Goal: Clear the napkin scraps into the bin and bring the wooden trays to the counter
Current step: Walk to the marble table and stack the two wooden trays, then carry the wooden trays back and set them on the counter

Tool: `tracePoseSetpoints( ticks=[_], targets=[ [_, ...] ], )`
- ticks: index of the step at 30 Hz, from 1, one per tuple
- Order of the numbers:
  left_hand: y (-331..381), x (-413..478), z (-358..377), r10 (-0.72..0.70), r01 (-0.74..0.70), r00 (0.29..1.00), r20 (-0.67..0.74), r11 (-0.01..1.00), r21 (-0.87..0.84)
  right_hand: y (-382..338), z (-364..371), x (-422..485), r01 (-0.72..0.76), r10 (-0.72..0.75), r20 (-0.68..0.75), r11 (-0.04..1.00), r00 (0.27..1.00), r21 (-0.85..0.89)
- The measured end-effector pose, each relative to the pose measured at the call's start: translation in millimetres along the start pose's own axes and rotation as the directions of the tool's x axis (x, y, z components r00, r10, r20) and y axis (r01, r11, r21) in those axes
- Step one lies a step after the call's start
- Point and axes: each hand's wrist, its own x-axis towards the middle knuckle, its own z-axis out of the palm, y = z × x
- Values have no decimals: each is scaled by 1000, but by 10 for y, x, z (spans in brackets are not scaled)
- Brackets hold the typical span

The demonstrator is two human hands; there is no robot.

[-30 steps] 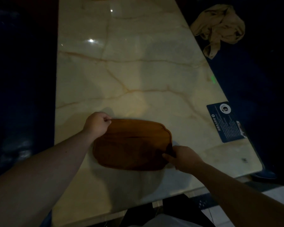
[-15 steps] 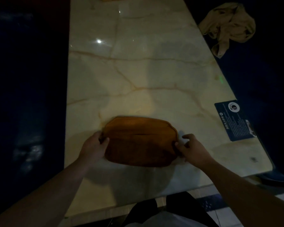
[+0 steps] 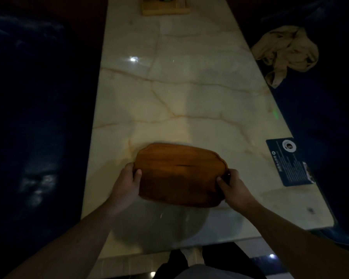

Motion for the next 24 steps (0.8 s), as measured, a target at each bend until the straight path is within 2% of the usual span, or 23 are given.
tracePoseSetpoints(
  ticks=[3, 7, 12, 18, 24],
  targets=[
    [124, -51, -40, 5, -5, 999, -49, 1000, -14, -100, -149, 8, 74, -72, -48, 997, 996, 30],
    [342, -170, -113, 13, -24, 992, -126, 996, -87, -275, -404, 94, 177, -176, -30, 984, 984, 26],
    [744, -393, -149, 43, -102, 948, -315, 980, -173, -575, -754, 325, 304, -299, -77, 951, 951, 62],
    [1096, -786, -169, -67, -82, 842, -535, 965, -250, -1020, -1029, 568, 481, -485, 12, 870, 874, 112],
    [1190, -1630, -248, -199, -5, 651, -733, 964, -266, -1561, -819, 401, 639, -664, 174, 747, 727, 183]
  ],
)
